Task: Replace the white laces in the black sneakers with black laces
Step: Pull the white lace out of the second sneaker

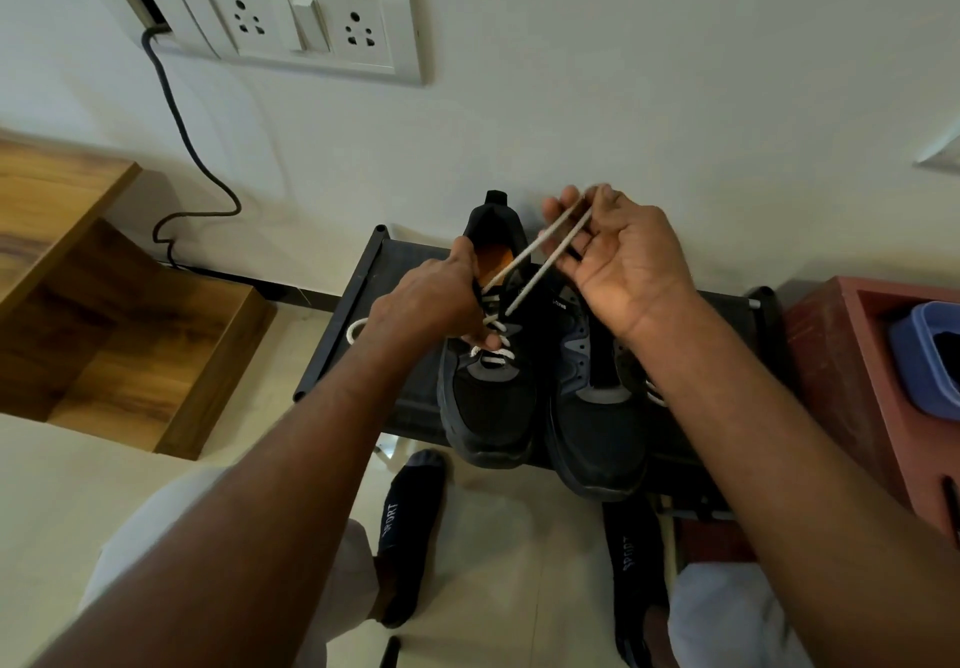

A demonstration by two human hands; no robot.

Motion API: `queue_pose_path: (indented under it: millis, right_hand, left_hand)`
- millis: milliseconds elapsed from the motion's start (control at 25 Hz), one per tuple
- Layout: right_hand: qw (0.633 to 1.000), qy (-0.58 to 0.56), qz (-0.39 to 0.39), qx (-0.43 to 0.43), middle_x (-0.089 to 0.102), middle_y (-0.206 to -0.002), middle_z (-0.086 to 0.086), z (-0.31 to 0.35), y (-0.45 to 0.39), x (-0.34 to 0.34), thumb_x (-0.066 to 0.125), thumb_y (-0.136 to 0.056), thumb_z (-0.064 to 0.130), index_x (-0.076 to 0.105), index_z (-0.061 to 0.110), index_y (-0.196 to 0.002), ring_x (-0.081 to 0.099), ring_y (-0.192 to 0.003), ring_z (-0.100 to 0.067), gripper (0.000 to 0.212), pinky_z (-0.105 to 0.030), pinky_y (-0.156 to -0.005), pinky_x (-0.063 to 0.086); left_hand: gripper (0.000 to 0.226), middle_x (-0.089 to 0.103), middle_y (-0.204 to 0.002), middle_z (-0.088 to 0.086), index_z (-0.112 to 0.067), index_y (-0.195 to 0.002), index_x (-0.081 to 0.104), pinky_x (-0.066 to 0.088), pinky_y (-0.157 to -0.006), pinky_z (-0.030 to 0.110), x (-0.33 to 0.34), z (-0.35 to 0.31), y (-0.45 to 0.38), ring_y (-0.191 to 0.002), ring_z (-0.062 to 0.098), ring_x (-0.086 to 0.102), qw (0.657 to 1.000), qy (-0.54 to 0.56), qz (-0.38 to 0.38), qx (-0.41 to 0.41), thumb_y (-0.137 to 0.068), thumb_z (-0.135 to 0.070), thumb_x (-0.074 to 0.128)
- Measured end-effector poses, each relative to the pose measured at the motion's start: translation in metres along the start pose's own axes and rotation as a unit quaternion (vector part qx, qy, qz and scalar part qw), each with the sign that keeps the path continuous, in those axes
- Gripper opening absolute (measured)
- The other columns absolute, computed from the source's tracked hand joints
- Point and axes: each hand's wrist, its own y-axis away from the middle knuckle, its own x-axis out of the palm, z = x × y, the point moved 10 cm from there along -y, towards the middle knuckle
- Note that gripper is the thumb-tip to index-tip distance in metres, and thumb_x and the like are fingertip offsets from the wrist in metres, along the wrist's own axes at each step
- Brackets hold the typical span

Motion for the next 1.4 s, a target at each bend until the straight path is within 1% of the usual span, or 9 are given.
queue_pose_path:
  millis: [80,360,480,680,800,920,1040,1240,1400]
  right_hand:
    - [0.977,0.204,-0.023,-0.056,0.065,-0.082,0.003,0.006,-0.002,-0.003,0.050,-0.105,0.014,0.061,0.014,-0.098,0.064,-0.070,-0.012,0.013,-0.044,-0.084,0.057]
    - [0.515,0.830,0.030,-0.211,0.053,-0.111,-0.004,-0.030,0.007,0.027,0.080,-0.091,0.035,0.074,0.018,-0.105,0.061,-0.093,-0.023,0.023,-0.040,-0.083,0.055]
    - [0.590,0.784,0.060,-0.182,0.062,-0.099,0.004,-0.028,0.004,0.027,0.079,-0.092,0.034,0.082,0.022,-0.094,0.063,-0.091,-0.017,0.013,-0.040,-0.084,0.056]
    - [0.985,0.169,0.030,-0.022,0.076,-0.083,0.004,-0.005,0.003,0.009,0.057,-0.097,-0.001,0.071,0.018,-0.072,0.075,-0.093,-0.012,0.035,-0.038,-0.093,0.055]
    - [0.999,-0.032,0.014,-0.015,0.071,-0.079,0.002,0.036,-0.003,-0.005,0.055,-0.106,0.024,0.064,0.019,-0.086,0.073,-0.079,-0.017,0.023,-0.045,-0.093,0.054]
    - [0.921,0.381,-0.048,-0.069,0.065,-0.068,0.002,0.060,0.004,-0.027,0.064,-0.102,0.029,0.074,0.015,-0.086,0.060,-0.060,-0.013,0.024,-0.037,-0.072,0.053]
    - [0.678,0.724,-0.021,-0.123,0.066,-0.066,0.000,0.045,0.011,-0.014,0.061,-0.101,0.051,0.075,0.019,-0.076,0.061,-0.059,-0.017,0.043,-0.030,-0.058,0.046]
    - [0.498,0.843,-0.031,-0.201,0.051,-0.127,-0.006,0.036,0.017,0.005,0.072,-0.091,0.055,0.064,0.020,-0.121,0.050,-0.120,-0.027,0.047,-0.044,-0.091,0.052]
    - [0.483,0.842,0.139,-0.196,0.034,-0.157,-0.001,-0.017,0.030,0.033,0.082,-0.073,0.065,0.043,0.030,-0.151,0.032,-0.147,-0.024,0.094,-0.050,-0.118,0.031]
  left_hand:
    - [0.084,0.057,-0.107,0.006,-0.022,-0.129,0.034,0.049,-0.083,0.044,0.000,0.000,0.001,-0.098,0.027,0.056,1.000,-0.004,0.001,-0.004,-0.071,-0.033,0.094]
    - [0.083,0.059,-0.107,0.007,-0.025,-0.121,0.035,0.053,-0.087,0.048,0.000,0.001,-0.001,-0.100,0.030,0.059,1.000,-0.009,0.007,-0.017,-0.067,-0.037,0.096]
    - [0.082,0.059,-0.105,0.005,-0.025,-0.118,0.035,0.052,-0.084,0.047,-0.001,0.003,-0.001,-0.099,0.029,0.059,1.000,-0.010,0.001,-0.018,-0.065,-0.038,0.097]
    - [0.084,0.058,-0.100,0.003,-0.024,-0.121,0.033,0.052,-0.081,0.047,0.000,0.003,-0.001,-0.096,0.029,0.059,1.000,-0.007,-0.011,-0.014,-0.067,-0.037,0.096]
    - [0.082,0.057,-0.097,0.004,-0.023,-0.125,0.035,0.049,-0.079,0.044,-0.001,0.003,-0.001,-0.094,0.029,0.059,1.000,-0.001,-0.008,-0.004,-0.070,-0.035,0.095]
    - [0.070,0.060,-0.108,0.004,-0.026,-0.122,0.047,0.048,-0.083,0.043,0.002,-0.008,-0.003,-0.105,0.031,0.060,0.999,-0.027,0.008,0.029,-0.071,-0.036,0.094]
    - [0.049,0.056,-0.118,0.007,-0.031,-0.115,0.067,0.048,-0.090,0.042,0.001,-0.014,-0.008,-0.114,0.031,0.054,0.996,-0.072,0.015,0.054,-0.074,-0.048,0.089]
    - [0.033,0.068,-0.084,0.013,-0.008,-0.085,0.074,0.041,-0.065,0.030,-0.003,-0.018,-0.009,-0.080,0.023,0.061,0.999,0.003,0.002,0.040,-0.078,-0.037,0.088]
    - [0.013,0.057,-0.076,0.005,-0.008,-0.080,0.069,0.033,-0.051,0.028,-0.010,-0.024,-0.005,-0.075,0.026,0.056,0.998,-0.024,-0.052,0.026,-0.085,-0.019,0.074]
